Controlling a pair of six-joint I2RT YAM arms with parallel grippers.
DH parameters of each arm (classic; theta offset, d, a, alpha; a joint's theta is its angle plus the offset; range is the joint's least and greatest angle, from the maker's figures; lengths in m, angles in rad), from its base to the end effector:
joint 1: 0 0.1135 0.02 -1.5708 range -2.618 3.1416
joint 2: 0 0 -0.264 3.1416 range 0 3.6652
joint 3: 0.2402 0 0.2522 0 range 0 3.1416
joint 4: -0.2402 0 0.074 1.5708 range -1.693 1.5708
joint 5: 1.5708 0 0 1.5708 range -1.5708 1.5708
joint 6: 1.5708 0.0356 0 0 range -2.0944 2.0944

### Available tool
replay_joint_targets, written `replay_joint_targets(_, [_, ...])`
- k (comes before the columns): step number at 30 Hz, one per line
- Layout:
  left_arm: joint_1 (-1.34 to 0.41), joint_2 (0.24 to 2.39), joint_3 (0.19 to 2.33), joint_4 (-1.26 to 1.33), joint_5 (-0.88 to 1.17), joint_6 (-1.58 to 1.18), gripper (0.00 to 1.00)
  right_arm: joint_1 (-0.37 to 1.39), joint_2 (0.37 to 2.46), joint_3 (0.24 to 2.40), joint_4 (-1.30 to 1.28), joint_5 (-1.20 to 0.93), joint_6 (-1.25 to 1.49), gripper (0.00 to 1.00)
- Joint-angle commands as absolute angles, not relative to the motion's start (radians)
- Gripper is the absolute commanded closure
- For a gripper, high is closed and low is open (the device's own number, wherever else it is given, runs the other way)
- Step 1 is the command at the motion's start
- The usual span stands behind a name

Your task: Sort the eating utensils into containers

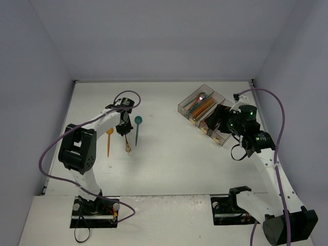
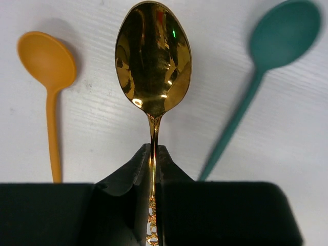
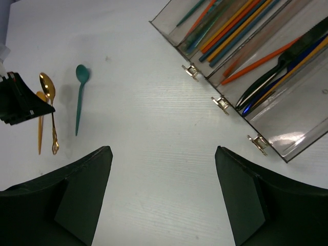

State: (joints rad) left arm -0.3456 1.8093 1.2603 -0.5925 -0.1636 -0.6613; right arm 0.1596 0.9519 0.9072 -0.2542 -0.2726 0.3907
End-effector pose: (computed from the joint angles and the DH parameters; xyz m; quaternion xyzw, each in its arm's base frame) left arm 0.3483 -0.1192 0.1942 -0.1703 0.9589 -0.0325 0.2245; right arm 0.2134 0.0441 0.3456 0.0117 0.8010 0.2651 0.5366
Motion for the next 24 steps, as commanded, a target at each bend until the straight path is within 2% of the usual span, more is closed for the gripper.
replay_joint_targets(1, [-0.385,1.6,1.309,-0.584,-0.139,-0.62,1.0,0.19,1.001,0.996,-0.205,-0.404,0.354,0.21])
replay_joint_targets(7, [-0.484,1.516,1.402,-0.584,-0.086,-0.671,1.0,0.387,1.07,1.063,-0.185,-0.399,0.333,0.21])
replay_joint_targets(14, [-0.586,1.513,1.522,-0.565,-0.029,-0.793,1.0,0.551,1.127,1.101,-0.116,-0.384,0.344,0.21])
replay_joint_targets(24, [-0.654,1.47,1.529,-0.423,0.0,-0.942,1.0,0.711,1.222,1.127,-0.039,-0.257,0.355,0.24])
